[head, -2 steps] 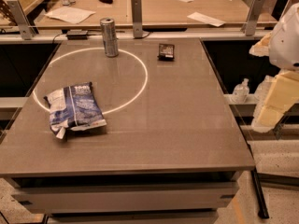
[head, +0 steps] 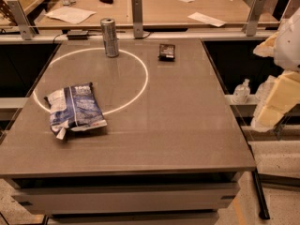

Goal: Move redbull can near blue chip bag

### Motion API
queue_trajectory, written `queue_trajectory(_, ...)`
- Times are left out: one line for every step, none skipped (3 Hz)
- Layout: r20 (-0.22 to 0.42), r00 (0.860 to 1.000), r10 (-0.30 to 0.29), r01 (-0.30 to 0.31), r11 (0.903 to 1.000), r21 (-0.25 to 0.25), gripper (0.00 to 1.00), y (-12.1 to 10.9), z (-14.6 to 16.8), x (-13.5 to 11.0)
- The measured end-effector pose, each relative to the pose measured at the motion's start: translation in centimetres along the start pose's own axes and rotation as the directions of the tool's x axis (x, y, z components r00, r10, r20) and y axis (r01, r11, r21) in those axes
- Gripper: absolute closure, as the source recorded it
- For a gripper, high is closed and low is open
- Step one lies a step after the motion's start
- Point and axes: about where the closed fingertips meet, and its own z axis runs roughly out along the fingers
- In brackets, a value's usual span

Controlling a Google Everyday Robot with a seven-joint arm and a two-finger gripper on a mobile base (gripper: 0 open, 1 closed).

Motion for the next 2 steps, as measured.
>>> queue_trajectory(0.117,0.991,0.065,-0.065,0.9979,-0.003,0.00,-0.7,2.4,2.1)
queue_trajectory(0.337,0.934,0.120,-0.135,0.9907,0.021,0.00,-2.7,5.5,4.2)
